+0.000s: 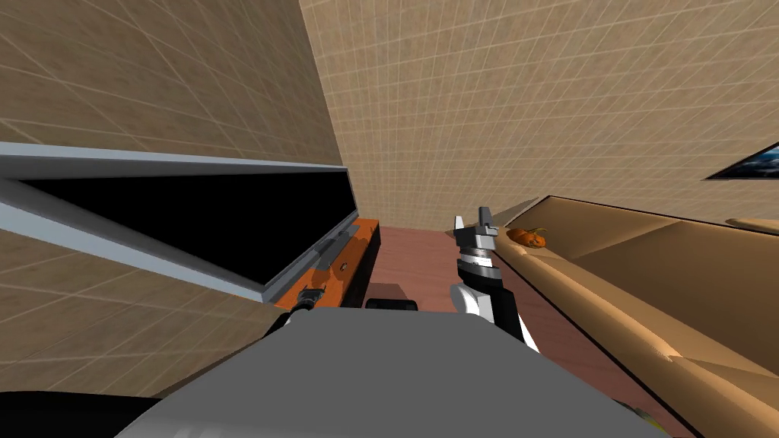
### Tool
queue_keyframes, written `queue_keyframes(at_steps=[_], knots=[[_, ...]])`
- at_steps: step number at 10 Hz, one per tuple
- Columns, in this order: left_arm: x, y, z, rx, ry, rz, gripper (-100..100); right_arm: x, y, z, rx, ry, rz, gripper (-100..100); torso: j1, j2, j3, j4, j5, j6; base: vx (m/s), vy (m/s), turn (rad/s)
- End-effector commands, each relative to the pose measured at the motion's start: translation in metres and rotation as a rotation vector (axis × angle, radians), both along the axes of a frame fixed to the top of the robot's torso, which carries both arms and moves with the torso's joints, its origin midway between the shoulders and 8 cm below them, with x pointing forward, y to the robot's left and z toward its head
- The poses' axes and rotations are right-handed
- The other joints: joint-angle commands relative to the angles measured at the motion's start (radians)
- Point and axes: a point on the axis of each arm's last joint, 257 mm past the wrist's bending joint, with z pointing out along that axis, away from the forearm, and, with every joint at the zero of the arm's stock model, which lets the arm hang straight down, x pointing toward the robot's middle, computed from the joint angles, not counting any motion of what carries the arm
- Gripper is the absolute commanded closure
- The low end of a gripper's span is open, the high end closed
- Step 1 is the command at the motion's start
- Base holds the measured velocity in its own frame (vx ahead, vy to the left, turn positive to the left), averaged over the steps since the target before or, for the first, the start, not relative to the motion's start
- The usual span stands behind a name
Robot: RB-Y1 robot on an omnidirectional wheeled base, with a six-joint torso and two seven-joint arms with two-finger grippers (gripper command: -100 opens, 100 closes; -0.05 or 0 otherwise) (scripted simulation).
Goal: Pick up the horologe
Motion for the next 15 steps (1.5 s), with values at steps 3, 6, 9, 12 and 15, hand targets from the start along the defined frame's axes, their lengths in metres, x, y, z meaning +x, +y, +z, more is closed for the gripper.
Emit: queue_keyframes(at_steps=[3,6,9,12,15], knots=[[-0.021,0.006,-0.026,-0.113,0.024,0.075,-100,0.000,0.000,0.000,0.000,0.000,0.000,0,0.000,-0.001,-0.001,0.000,0.000,0.000,0.117,-0.034,-0.113],[-0.041,0.004,-0.050,-0.226,0.036,0.150,-100,0.000,0.000,0.000,0.000,0.000,0.000,0,0.001,-0.003,-0.002,-0.001,0.000,0.000,0.145,-0.013,-0.173],[-0.049,0.002,-0.061,-0.285,0.038,0.189,-100,0.000,0.000,0.000,0.000,0.000,0.000,0,0.001,0.000,0.000,0.000,0.000,0.000,0.111,-0.014,-0.087],[-0.059,0.001,-0.073,-0.356,0.035,0.238,-100,0.000,0.000,0.000,0.000,0.000,0.000,0,0.002,-0.002,-0.001,-0.001,0.000,0.000,0.145,0.011,-0.112],[-0.048,-0.003,-0.073,-0.338,0.029,0.243,-100,0.000,0.000,0.000,0.000,0.000,0.000,0,0.001,0.005,0.002,0.001,0.000,-0.001,0.016,0.026,-0.040]])
